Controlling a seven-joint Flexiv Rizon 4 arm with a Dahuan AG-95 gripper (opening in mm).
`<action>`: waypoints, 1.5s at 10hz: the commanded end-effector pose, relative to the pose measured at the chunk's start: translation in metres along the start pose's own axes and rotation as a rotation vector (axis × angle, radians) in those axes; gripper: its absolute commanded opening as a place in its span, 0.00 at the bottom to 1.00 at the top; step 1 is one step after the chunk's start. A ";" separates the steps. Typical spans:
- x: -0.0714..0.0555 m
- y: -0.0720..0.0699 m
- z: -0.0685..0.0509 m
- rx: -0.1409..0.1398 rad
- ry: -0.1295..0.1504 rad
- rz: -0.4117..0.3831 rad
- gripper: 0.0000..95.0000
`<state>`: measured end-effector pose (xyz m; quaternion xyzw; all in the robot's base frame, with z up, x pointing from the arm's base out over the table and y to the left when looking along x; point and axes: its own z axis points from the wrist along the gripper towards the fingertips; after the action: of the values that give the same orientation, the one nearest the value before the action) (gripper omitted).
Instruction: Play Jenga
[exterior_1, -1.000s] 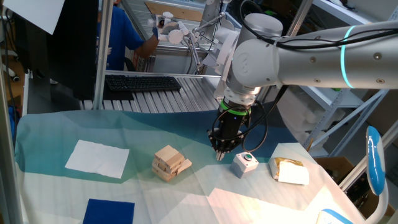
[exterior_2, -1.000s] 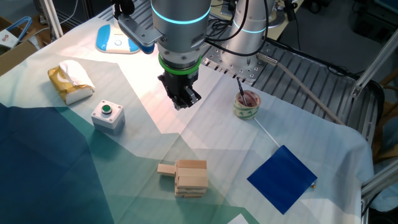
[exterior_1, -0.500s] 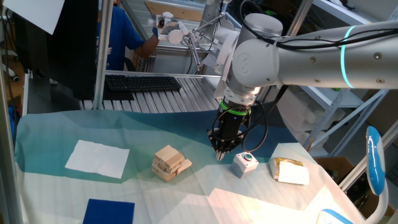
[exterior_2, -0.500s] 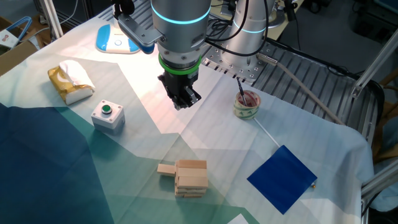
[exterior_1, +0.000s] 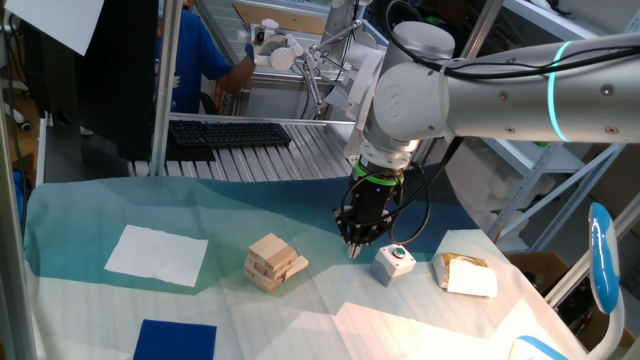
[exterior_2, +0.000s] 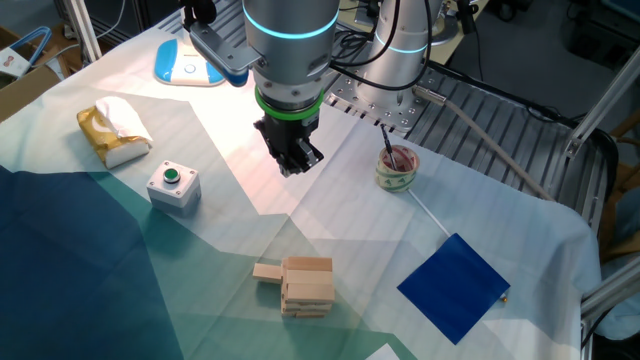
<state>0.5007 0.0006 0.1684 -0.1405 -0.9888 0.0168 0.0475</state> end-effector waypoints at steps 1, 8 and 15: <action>0.000 0.000 0.000 0.000 0.001 0.001 0.00; 0.000 0.000 0.000 0.001 0.001 0.026 0.00; 0.000 0.000 0.000 0.014 0.008 0.090 0.00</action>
<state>0.5017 0.0008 0.1680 -0.1869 -0.9805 0.0260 0.0544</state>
